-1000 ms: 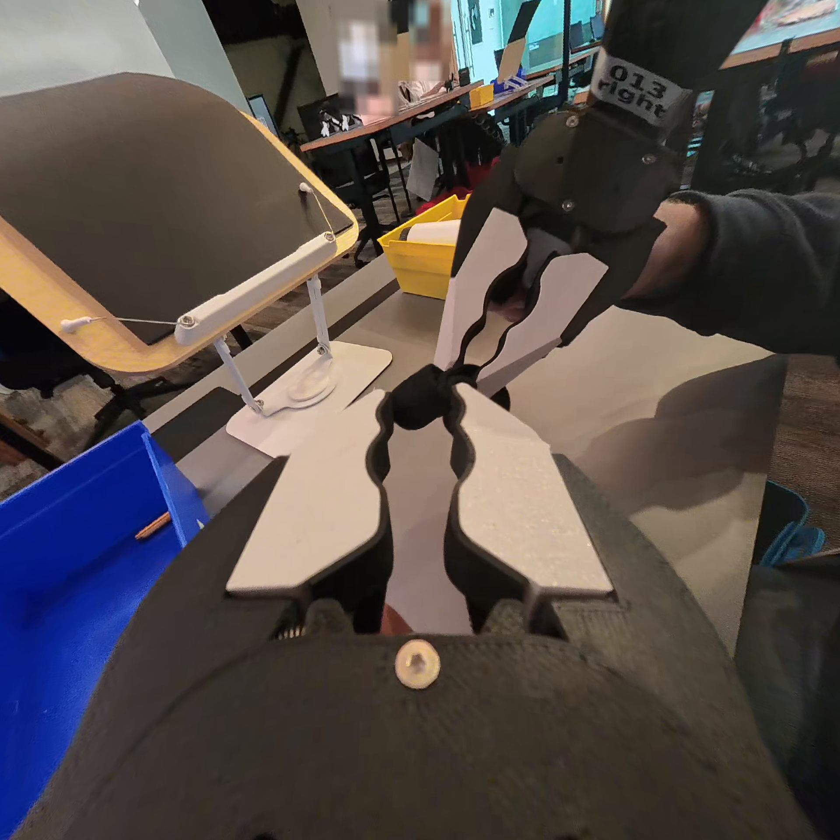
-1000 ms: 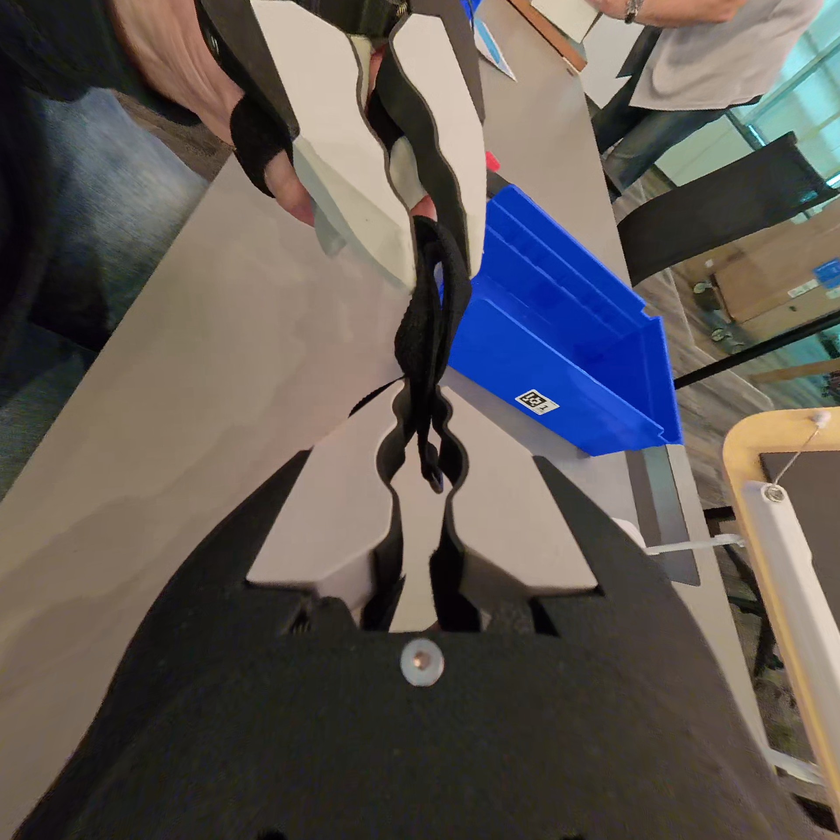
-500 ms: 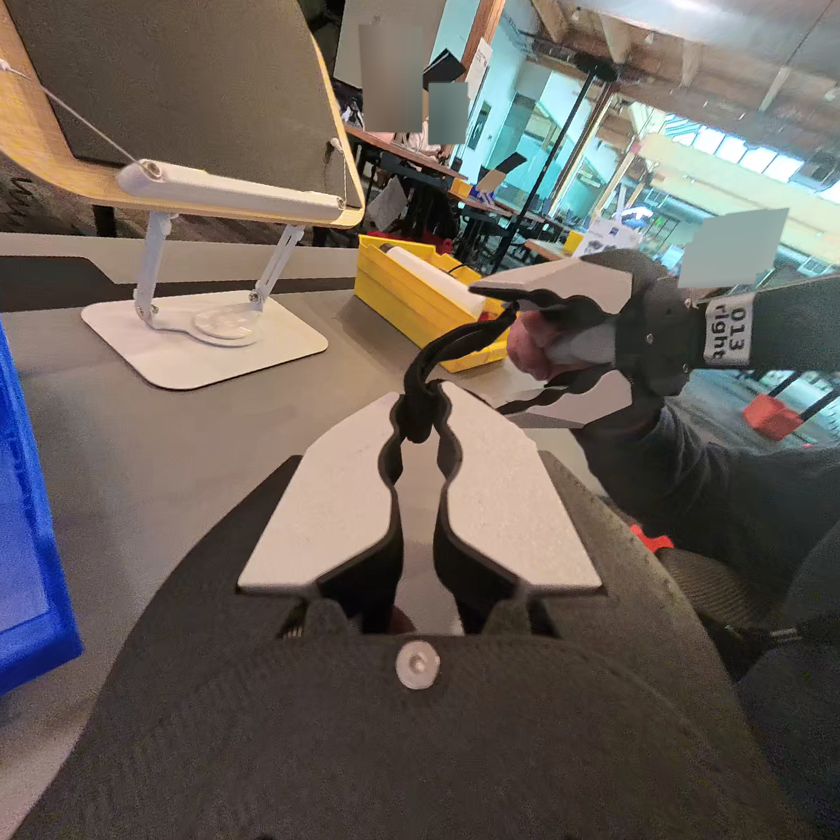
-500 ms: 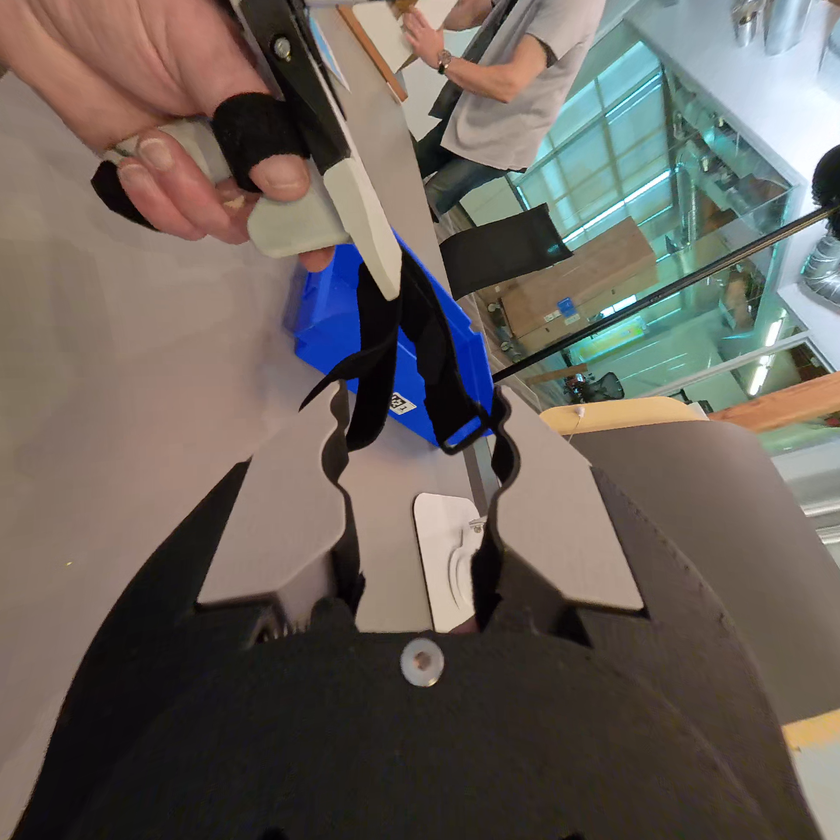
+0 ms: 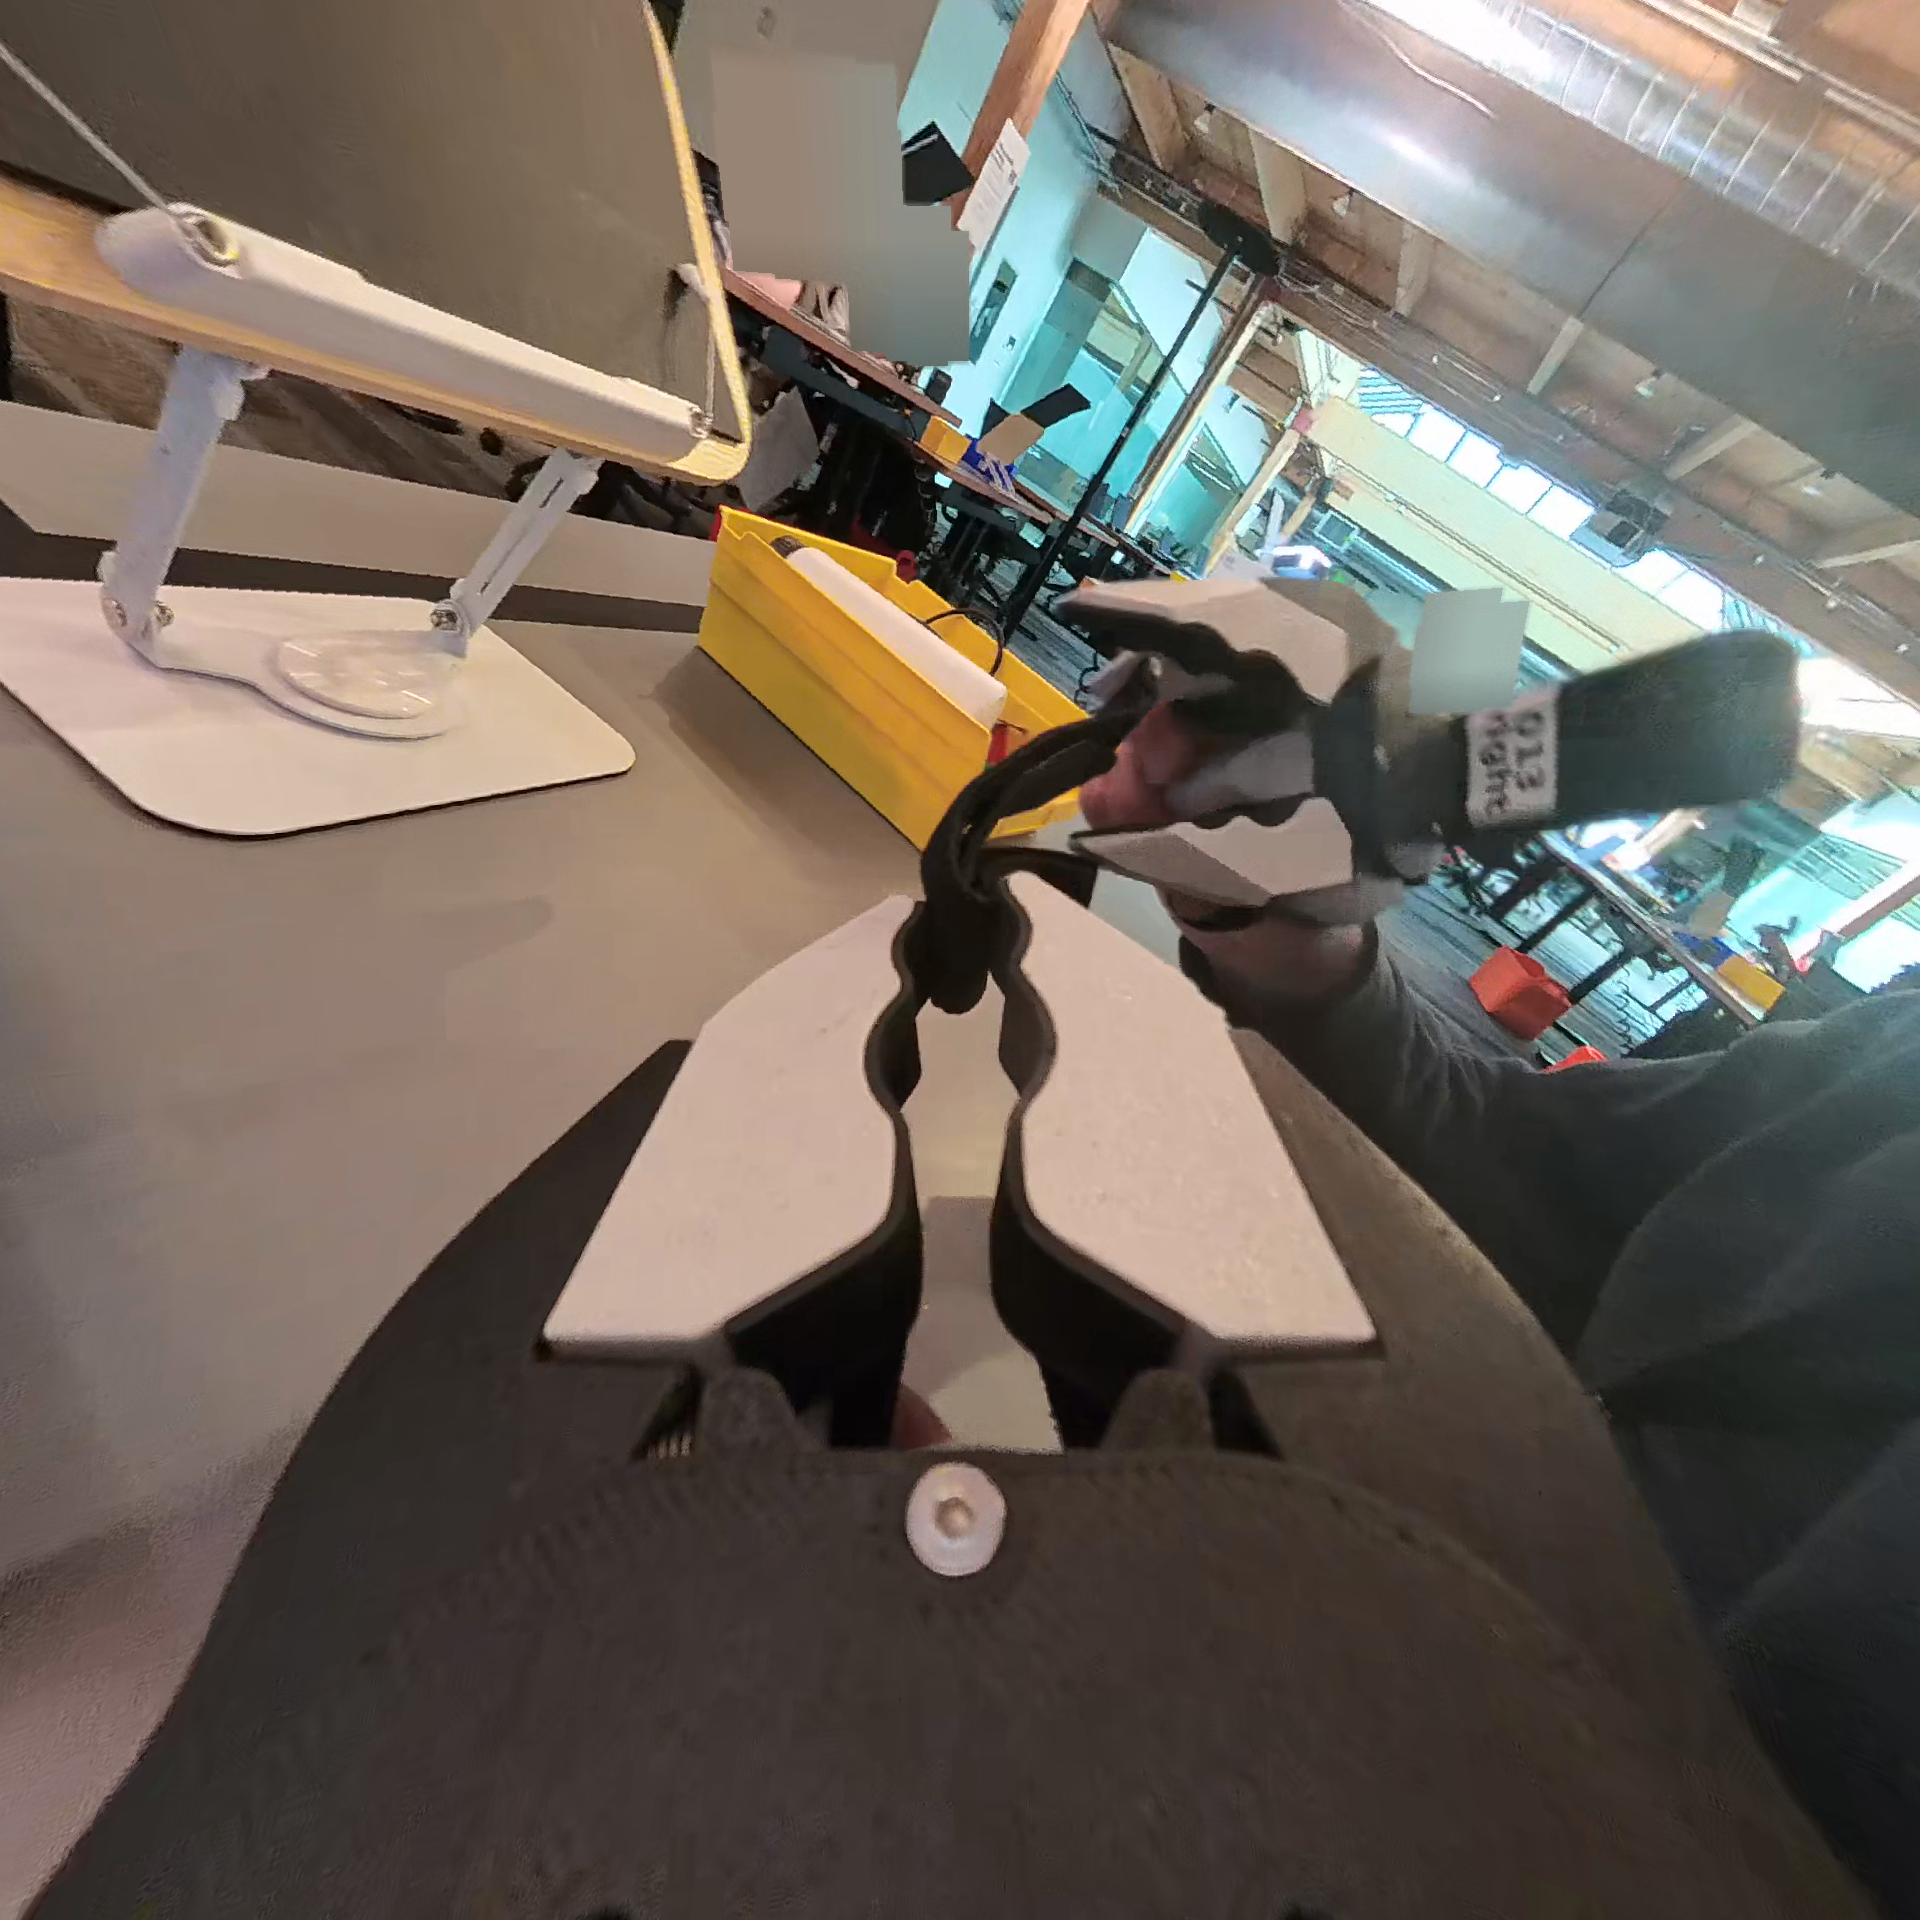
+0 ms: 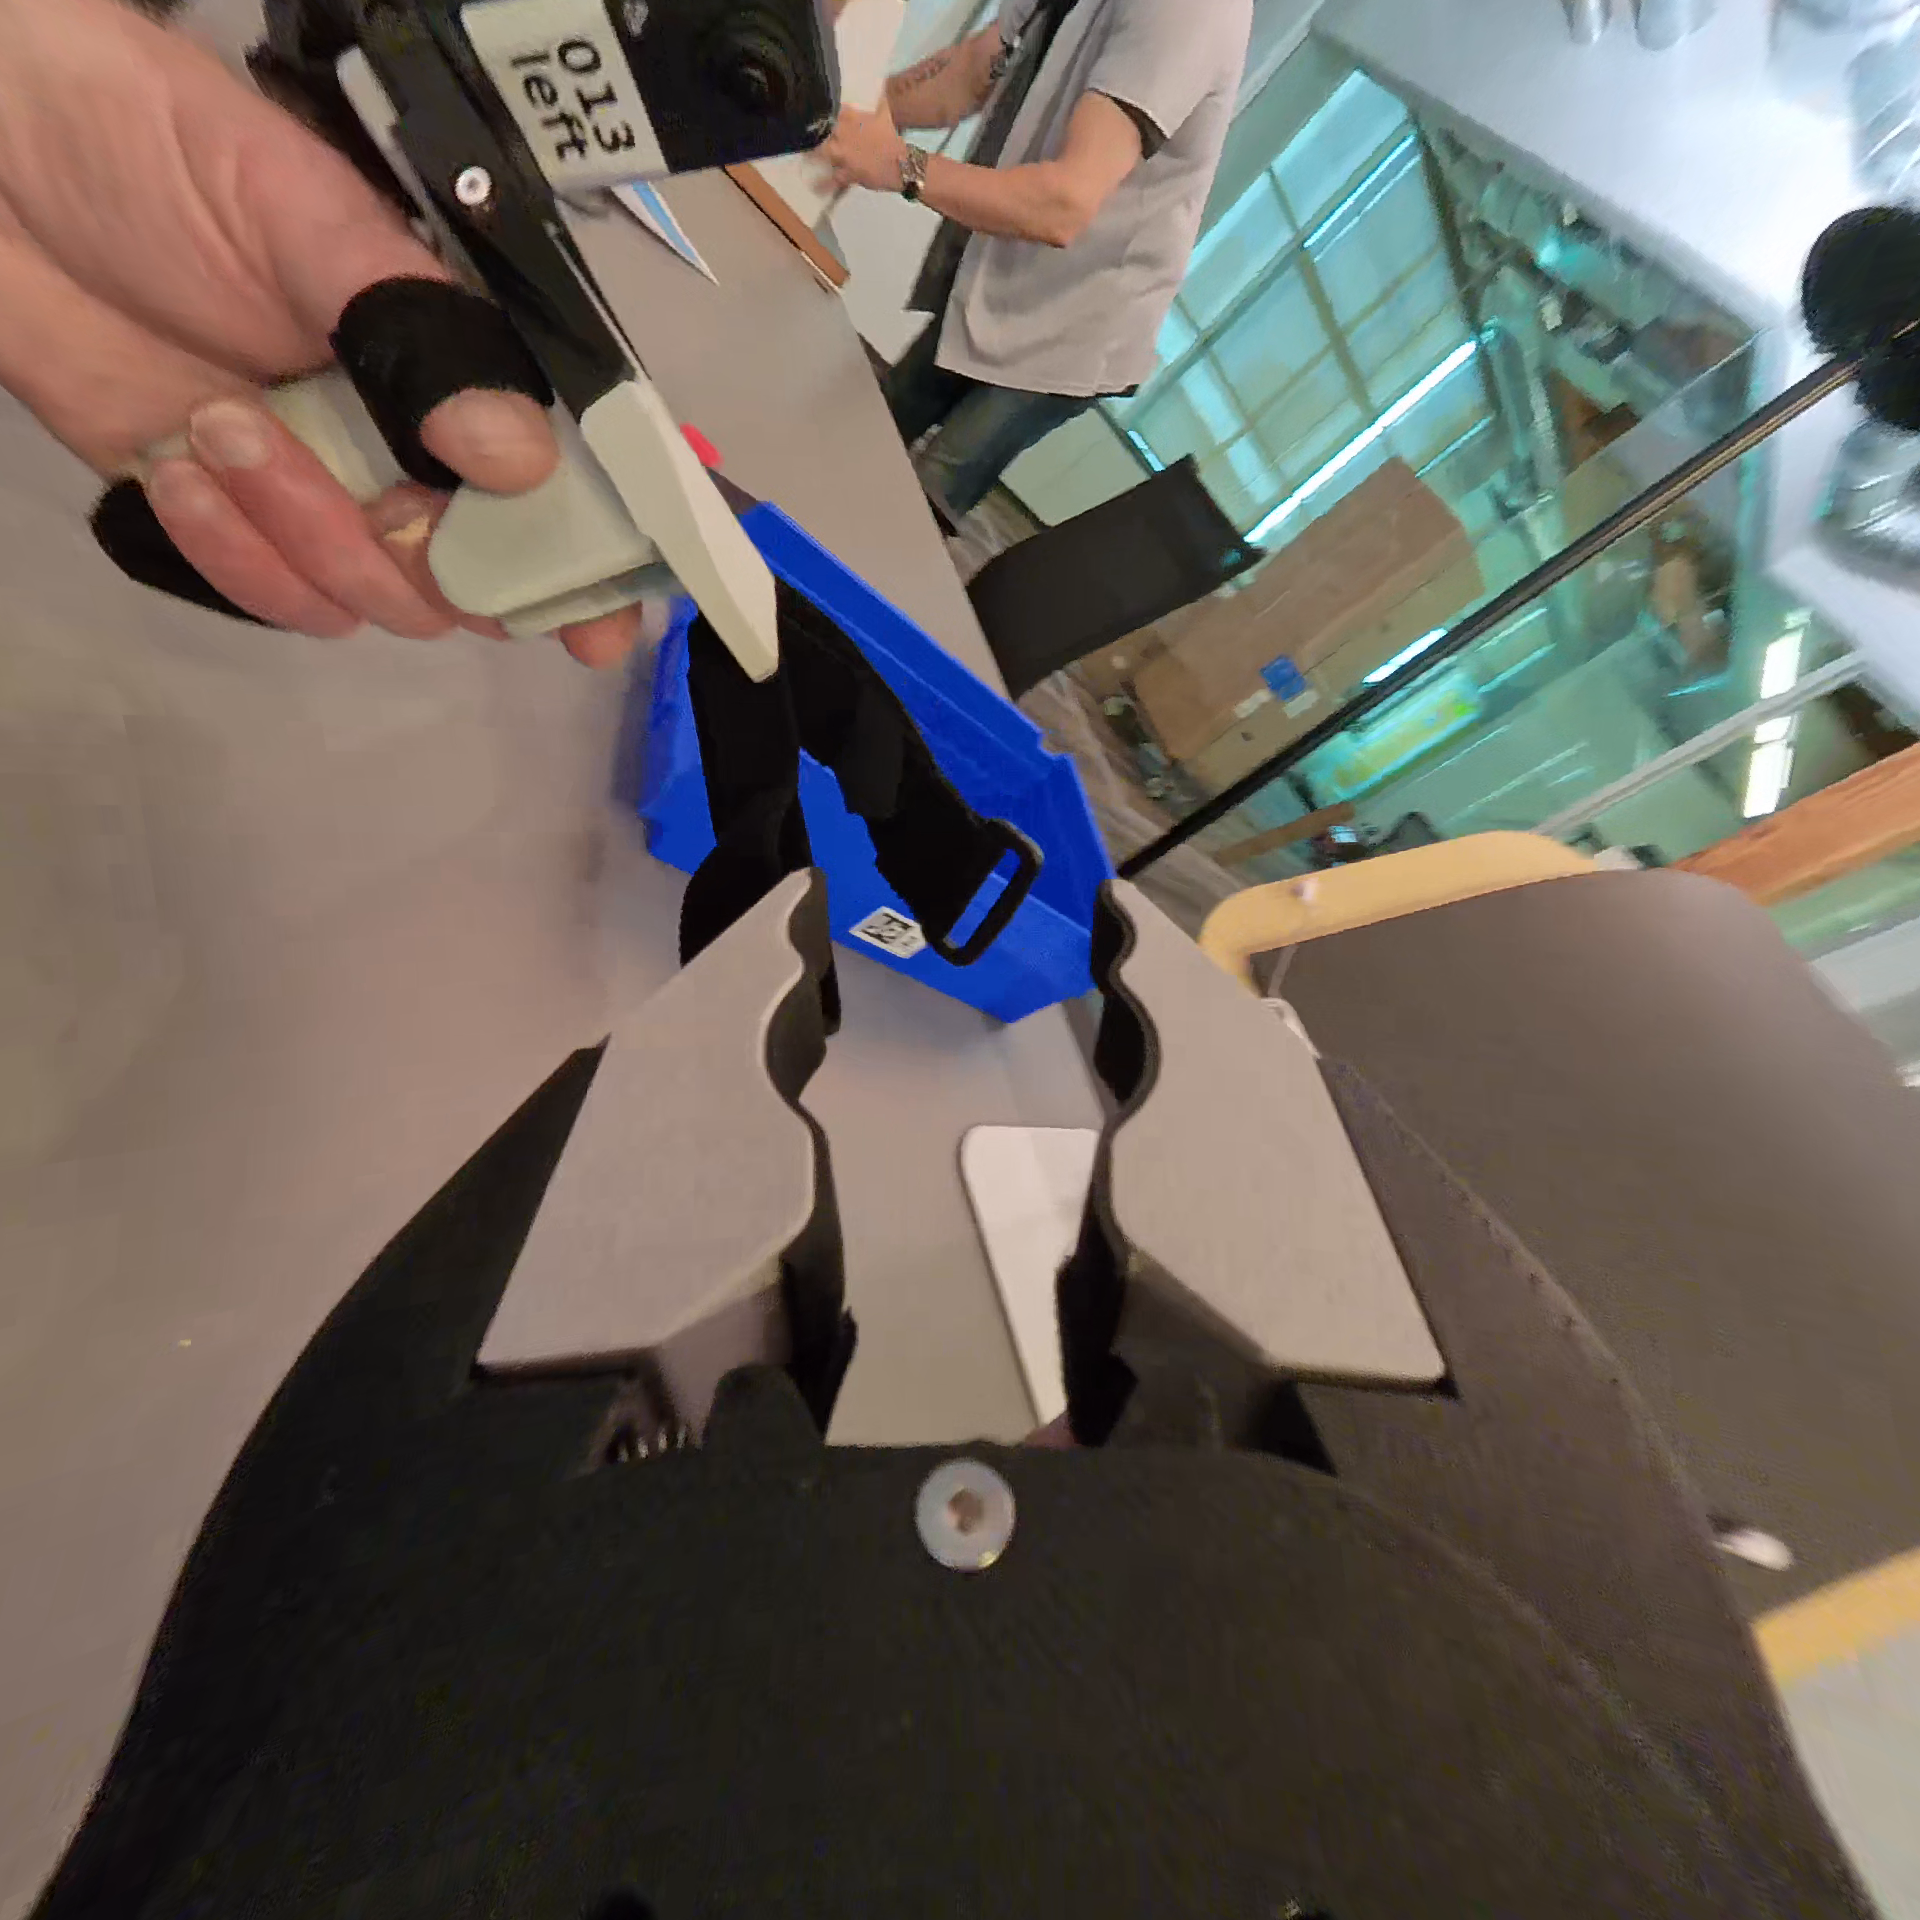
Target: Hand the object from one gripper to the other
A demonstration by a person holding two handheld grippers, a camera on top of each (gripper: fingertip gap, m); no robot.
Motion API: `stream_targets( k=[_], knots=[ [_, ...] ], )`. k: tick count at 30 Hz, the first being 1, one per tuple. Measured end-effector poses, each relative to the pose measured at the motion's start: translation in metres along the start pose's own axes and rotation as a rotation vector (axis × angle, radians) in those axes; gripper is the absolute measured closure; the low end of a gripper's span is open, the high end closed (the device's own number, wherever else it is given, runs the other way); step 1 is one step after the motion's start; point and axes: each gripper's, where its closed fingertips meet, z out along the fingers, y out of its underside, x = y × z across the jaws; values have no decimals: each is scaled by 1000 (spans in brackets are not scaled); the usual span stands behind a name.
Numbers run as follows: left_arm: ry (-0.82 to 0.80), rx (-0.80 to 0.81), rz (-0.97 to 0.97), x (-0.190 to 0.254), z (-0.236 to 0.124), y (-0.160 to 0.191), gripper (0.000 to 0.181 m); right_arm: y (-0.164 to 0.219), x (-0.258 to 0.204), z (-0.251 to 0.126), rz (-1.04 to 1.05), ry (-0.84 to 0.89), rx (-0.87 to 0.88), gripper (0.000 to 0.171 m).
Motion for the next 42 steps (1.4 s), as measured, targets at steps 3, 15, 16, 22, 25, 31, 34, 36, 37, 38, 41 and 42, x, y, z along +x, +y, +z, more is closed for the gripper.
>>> stream_targets(
  k=[3,15,16,22,25,31,34,36,37,38,41,42],
  knots=[
    [23,-16,37,7,2,2,171,-8,-10,2,113,-141,68,162],
    [-73,-72,353,0,1,5,141,-22,-7,0,632,-440,211,169],
    [-122,-86,420,-5,-2,3,133,-21,-4,1,674,-444,216,169],
    [-354,-43,817,3,-20,-31,128,-7,11,6,847,-400,231,169],
    [-414,-4,935,21,-22,-47,135,-4,10,9,879,-376,228,169],
    [-364,-119,977,57,8,-30,153,-11,9,10,828,-275,256,169],
    [-361,-101,786,44,23,-28,148,-20,8,6,708,-213,264,169],
    [-293,-45,586,41,31,-30,145,-27,4,3,604,-181,255,169],
    [-279,-19,519,38,33,-31,145,-29,2,2,558,-164,249,169],
    [-250,-8,490,39,36,-31,146,-31,0,1,521,-156,237,169],
    [-180,21,442,43,42,-31,150,-32,-2,-1,470,-146,246,169],
    [-148,24,424,45,43,-31,152,-34,-4,-3,468,-161,259,169]
  ],
)
